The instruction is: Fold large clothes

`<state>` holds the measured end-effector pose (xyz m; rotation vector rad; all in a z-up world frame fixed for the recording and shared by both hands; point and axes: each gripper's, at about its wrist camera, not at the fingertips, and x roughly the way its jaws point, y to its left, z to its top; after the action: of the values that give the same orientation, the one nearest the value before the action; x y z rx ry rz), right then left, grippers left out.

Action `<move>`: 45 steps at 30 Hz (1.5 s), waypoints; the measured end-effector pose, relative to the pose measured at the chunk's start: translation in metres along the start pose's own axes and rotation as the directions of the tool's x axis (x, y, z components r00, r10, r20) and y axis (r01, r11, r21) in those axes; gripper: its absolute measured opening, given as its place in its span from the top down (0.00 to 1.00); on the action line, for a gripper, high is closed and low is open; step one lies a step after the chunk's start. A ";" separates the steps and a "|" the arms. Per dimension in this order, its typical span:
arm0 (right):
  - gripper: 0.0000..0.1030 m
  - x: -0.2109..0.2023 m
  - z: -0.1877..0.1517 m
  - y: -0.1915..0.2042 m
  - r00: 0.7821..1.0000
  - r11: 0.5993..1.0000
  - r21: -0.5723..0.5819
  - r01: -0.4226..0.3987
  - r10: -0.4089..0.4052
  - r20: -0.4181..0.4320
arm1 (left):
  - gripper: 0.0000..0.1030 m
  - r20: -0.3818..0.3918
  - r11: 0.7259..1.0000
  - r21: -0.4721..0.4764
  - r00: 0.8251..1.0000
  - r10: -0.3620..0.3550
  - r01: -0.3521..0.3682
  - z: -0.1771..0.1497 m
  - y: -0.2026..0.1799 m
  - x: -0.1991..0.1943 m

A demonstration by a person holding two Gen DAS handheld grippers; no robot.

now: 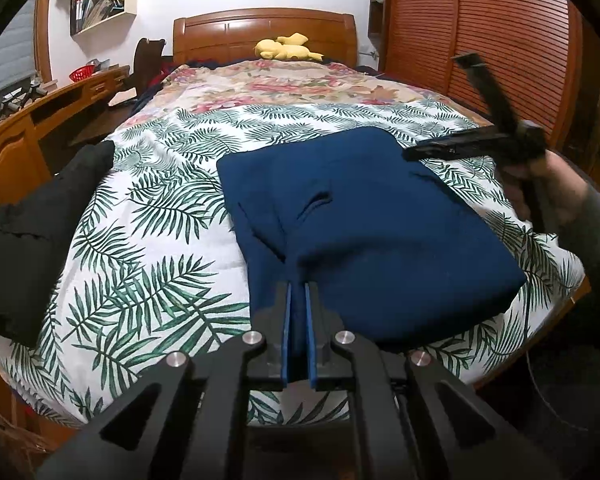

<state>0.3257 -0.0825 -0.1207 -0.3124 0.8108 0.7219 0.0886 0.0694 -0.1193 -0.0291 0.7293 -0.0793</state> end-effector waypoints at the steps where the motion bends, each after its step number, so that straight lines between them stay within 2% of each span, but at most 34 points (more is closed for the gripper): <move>1: 0.53 0.006 0.003 -0.004 1.000 1.000 0.006 0.009 -0.009 -0.006 | 0.95 -0.002 1.000 0.000 1.000 0.001 -0.001 0.000 0.000 0.000; 5: 0.52 0.037 0.011 -0.029 0.997 0.996 0.065 0.057 -0.054 -0.051 | 0.95 -0.006 1.000 0.004 1.000 0.003 -0.003 0.000 -0.002 0.000; 6: 0.45 0.044 0.009 -0.033 0.997 0.995 0.082 0.056 -0.050 -0.064 | 0.95 -0.008 1.000 -0.003 1.000 -0.004 0.004 0.001 -0.001 0.000; 8: 0.41 0.052 0.006 -0.036 0.996 0.996 0.075 0.048 -0.042 -0.080 | 0.93 -0.018 1.000 -0.003 1.000 -0.017 0.017 0.002 -0.002 0.000; 12: 0.24 0.056 0.003 -0.045 0.996 0.993 0.100 0.057 -0.050 -0.078 | 0.87 -0.033 1.000 0.013 0.999 -0.012 0.013 0.003 -0.003 -0.005; 15: 0.19 0.058 0.003 -0.050 0.997 0.991 0.131 0.038 -0.028 -0.078 | 0.79 -0.039 1.000 0.012 0.999 -0.008 0.008 0.000 0.000 -0.017; 17: 0.18 0.059 0.001 -0.054 0.997 0.988 0.153 0.014 -0.002 -0.077 | 0.74 -0.050 1.000 0.014 0.999 -0.006 0.007 -0.004 0.001 -0.022; 23: 0.18 0.060 -0.001 -0.055 0.997 0.985 0.174 -0.011 0.025 -0.074 | 0.67 -0.095 1.000 0.026 0.995 -0.005 0.007 -0.019 0.000 -0.025; 29: 0.18 0.061 -0.002 -0.057 0.997 0.982 0.189 -0.022 0.036 -0.071 | 0.66 -0.136 1.000 -0.023 0.991 -0.015 0.012 -0.028 0.007 -0.005; 33: 0.18 0.065 0.001 -0.060 0.993 0.975 0.211 -0.076 0.092 -0.070 | 0.66 -0.142 0.998 -0.050 0.989 -0.044 0.037 -0.027 0.008 0.003; 38: 0.41 0.064 0.002 -0.062 0.979 0.951 0.246 -0.185 0.199 -0.032 | 0.66 -0.147 0.999 -0.041 0.988 -0.038 0.033 -0.024 0.003 0.006; 39: 0.48 0.063 0.003 -0.062 0.980 0.951 0.245 -0.186 0.198 -0.024 | 0.66 -0.146 0.999 -0.044 0.989 -0.037 0.031 -0.024 0.003 0.006; 40: 0.60 0.061 0.003 -0.062 0.978 0.949 0.246 -0.197 0.207 -0.015 | 0.66 -0.146 0.998 -0.047 0.989 -0.037 0.030 -0.024 0.003 0.007; 41: 0.66 0.058 0.003 -0.062 0.974 0.944 0.244 -0.222 0.228 0.003 | 0.66 -0.148 0.998 -0.050 0.988 -0.038 0.031 -0.023 0.003 0.007; 43: 0.81 0.054 0.005 -0.056 0.980 0.958 0.213 -0.194 0.199 0.000 | 0.66 -0.154 0.998 -0.058 0.987 -0.047 0.038 -0.023 0.004 0.009; 45: 0.89 0.047 0.005 -0.051 0.983 0.964 0.190 -0.184 0.181 0.033 | 0.66 -0.157 0.997 -0.068 0.986 -0.054 0.044 -0.023 0.005 0.011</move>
<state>0.3860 -0.0948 -0.1529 -0.0581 0.8953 0.8103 0.0811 0.0739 -0.1441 -0.1037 0.8902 -0.1059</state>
